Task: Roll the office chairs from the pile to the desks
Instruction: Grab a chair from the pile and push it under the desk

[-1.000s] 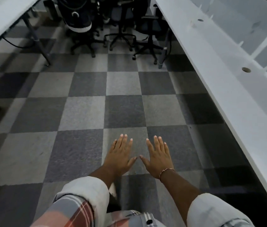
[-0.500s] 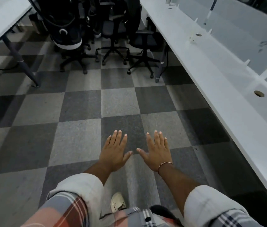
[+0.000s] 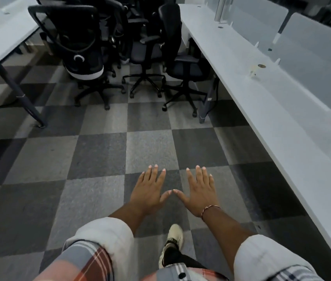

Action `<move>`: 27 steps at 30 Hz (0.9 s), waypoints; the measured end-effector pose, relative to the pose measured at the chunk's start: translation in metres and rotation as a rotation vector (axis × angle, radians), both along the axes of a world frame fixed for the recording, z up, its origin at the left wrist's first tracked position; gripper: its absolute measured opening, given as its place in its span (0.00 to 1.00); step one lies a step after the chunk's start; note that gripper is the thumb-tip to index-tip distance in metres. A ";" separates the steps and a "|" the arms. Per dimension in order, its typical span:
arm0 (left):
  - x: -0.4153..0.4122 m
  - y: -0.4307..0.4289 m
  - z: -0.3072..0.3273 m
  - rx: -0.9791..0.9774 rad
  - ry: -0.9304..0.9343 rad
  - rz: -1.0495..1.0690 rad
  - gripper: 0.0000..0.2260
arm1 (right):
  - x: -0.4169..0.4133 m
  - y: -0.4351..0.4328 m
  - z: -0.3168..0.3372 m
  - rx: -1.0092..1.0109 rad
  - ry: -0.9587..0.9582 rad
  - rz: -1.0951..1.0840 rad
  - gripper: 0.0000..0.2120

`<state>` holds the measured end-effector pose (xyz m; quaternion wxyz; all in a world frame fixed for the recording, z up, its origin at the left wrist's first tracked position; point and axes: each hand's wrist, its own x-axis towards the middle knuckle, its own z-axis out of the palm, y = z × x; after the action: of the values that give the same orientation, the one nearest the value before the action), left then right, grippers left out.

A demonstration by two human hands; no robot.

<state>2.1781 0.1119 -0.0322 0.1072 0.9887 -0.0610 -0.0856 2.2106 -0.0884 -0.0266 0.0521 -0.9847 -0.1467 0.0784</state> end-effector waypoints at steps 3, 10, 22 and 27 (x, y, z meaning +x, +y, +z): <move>0.060 0.005 0.003 0.011 -0.003 -0.008 0.46 | 0.065 0.005 0.002 -0.019 0.011 0.024 0.45; 0.178 0.008 0.013 -0.079 0.032 0.154 0.35 | 0.199 0.023 0.023 -0.030 0.008 0.082 0.44; 0.381 0.100 0.000 0.022 -0.032 0.039 0.42 | 0.398 0.105 0.012 -0.065 -0.011 0.119 0.42; 0.463 0.158 0.013 0.097 -0.063 -0.054 0.41 | 0.480 0.154 0.022 -0.078 -0.042 0.101 0.40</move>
<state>2.6415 0.2700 -0.0195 0.0550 0.9929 -0.0868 -0.0600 2.6906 0.0652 -0.0048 0.0067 -0.9787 -0.1943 0.0661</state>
